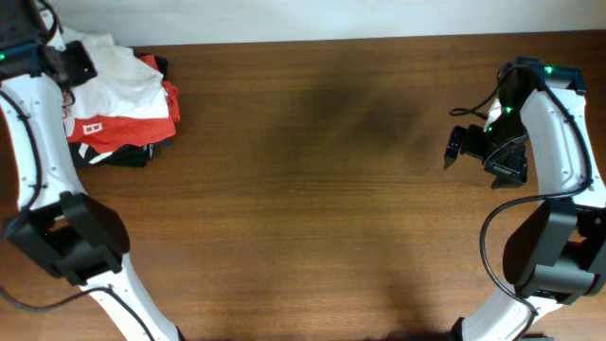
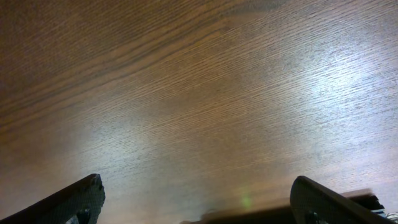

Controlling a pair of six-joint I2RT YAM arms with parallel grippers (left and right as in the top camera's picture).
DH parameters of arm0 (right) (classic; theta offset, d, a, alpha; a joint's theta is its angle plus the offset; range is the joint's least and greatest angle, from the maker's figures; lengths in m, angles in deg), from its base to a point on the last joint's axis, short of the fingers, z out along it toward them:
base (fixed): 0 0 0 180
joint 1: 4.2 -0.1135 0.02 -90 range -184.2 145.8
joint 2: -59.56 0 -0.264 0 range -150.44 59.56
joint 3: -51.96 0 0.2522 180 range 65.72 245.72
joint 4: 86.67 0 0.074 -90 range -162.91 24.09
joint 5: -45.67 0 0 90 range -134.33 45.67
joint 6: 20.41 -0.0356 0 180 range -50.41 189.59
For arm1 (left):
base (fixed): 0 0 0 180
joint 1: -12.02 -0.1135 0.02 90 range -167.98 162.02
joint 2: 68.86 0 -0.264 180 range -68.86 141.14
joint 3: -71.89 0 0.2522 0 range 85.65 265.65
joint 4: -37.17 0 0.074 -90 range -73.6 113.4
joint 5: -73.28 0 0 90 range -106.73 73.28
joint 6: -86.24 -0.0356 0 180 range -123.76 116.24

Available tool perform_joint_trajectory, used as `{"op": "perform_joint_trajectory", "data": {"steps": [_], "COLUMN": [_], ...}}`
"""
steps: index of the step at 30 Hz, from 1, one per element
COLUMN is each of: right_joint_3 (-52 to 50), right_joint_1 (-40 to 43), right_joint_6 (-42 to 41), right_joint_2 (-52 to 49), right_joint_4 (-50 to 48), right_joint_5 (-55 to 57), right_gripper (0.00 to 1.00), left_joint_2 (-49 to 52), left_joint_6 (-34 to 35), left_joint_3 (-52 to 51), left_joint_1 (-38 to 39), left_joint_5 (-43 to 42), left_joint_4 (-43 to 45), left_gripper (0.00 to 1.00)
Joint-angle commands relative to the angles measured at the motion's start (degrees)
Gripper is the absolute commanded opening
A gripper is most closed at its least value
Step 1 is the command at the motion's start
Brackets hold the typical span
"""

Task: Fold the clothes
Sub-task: 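Carry the white shirt with the left gripper onto the top-left stack, then release the white shirt on the stack and open the left gripper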

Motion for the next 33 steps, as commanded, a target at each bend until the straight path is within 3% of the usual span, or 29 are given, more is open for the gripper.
{"op": "perform_joint_trajectory", "data": {"steps": [1,2,3,4,5,6,7,10,12,13,17,18,21,23,29,33], "right_joint_3": [0.33,0.33,0.33,0.33,0.33,0.33,0.33,0.33,0.33,0.33,0.33,0.33,0.33,0.33,0.33,0.33], "right_joint_1": [-0.04,-0.04,-0.04,-0.04,-0.04,-0.04,-0.04,-0.04,-0.04,-0.04,-0.04,-0.04,-0.04,-0.04,-0.04,-0.04], "right_joint_6": [-0.44,-0.44,-0.44,-0.44,-0.44,-0.44,-0.44,-0.44,-0.44,-0.44,-0.44,-0.44,-0.44,-0.44,-0.44,-0.44], "right_joint_2": [0.42,0.42,0.42,0.42,0.42,0.42,0.42,0.42,0.42,0.42,0.42,0.42,0.42,0.42,0.42,0.42], "right_joint_4": [0.0,0.0,0.0,0.0,0.0,0.0,0.0,0.0,0.0,0.0,0.0,0.0,0.0,0.0,0.0,0.0], "right_joint_5": [-0.31,-0.31,-0.28,-0.28,-0.28,-0.31,-0.28,-0.28,-0.31,-0.31,-0.28,-0.28,-0.31,-0.28,-0.28,-0.28], "right_gripper": [0.99,0.99,0.99,0.99,0.99,0.99,0.99,0.99,0.99,0.98,0.99,0.99,0.99,0.99,0.99,0.99], "left_joint_2": [5.22,5.9,6.32,6.54,6.54,6.36,6.05,3.85,1.14,-0.37,-0.57,0.15,2.8,4.52,9.97,12.35], "left_joint_6": [0.52,0.52,0.55,0.55,0.57,0.59,0.76,4.76,9.46,9.55,9.51,9.51,9.51,9.49,8.63,8.66], "left_joint_3": [-0.15,-0.15,-0.15,-0.15,-0.15,-0.11,-0.09,-0.02,0.13,0.13,-0.2,-0.44,-1.01,-1.01,-1.03,-1.01], "left_joint_1": [-2.45,-3.08,-3.74,-4.33,-4.63,-4.72,-4.76,-4.68,-4.22,-3.65,-1.14,-0.66,0.04,0.02,-0.13,-0.07], "left_joint_5": [2.69,3.06,3.02,2.99,2.91,2.49,1.66,-2.49,-4.72,-7.52,-8.02,-6.1,-0.63,1.53,9.31,9.01], "left_joint_4": [2.58,3.19,3.78,3.85,3.78,3.34,2.93,2.58,2.91,3.65,4.5,4.5,4.28,3.69,2.8,-0.33], "left_gripper": [0.11,0.15,0.36,0.77,0.92,0.99,0.99,0.99,0.9,0.7,0.08,0.04,0.06,0.16,0.15,0.15]}}
